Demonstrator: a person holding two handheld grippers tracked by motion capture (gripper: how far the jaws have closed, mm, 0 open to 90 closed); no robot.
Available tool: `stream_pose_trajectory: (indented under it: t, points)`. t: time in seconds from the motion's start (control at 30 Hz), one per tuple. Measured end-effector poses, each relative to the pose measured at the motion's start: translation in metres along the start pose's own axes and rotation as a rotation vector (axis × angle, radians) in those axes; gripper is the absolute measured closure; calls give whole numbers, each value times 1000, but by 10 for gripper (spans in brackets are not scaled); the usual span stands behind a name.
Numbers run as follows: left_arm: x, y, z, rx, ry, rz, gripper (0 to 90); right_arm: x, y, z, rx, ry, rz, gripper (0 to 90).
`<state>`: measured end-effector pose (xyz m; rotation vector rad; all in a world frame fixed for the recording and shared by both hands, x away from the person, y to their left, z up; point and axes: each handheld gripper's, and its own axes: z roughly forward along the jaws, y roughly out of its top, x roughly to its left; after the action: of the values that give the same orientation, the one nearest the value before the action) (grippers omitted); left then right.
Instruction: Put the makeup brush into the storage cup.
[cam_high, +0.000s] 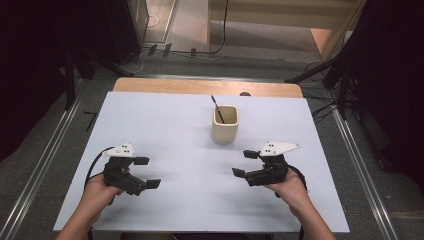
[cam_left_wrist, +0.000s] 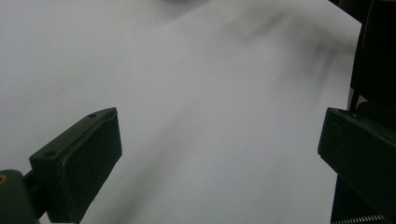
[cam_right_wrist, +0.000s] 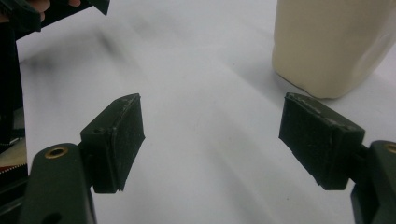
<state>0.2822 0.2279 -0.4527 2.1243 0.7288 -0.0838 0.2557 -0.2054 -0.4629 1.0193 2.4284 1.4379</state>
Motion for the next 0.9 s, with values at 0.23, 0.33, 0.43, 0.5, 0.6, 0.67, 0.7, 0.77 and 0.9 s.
stream_pose_trajectory:
  t: [0.23,0.33,0.43,0.5,0.6,0.67,0.7,0.77,0.9]
  points:
    - [0,0,0,-3,-3,1,0,2,-10,-4,32,-1,-10,231]
    - [0,0,0,-4,-4,1,0,2,-13,-6,34,7,1,231]
    - [0,0,-1,-6,-3,3,0,1,-15,-6,32,7,3,232]
    - [0,0,-1,-6,-2,3,0,-1,-16,-6,34,-3,2,231]
    - [0,0,-1,-8,-2,-1,0,-4,-17,-6,42,-15,0,231]
    - [0,0,0,-5,-5,2,0,-6,-17,-6,40,-17,8,232]
    - [0,0,0,-6,-4,-1,0,-7,-17,-6,38,-15,14,231]
    - [0,0,0,-2,-2,-2,0,-8,-17,-6,36,-16,12,231]
    - [0,0,1,-3,-3,0,0,-7,-17,-5,40,-14,13,231]
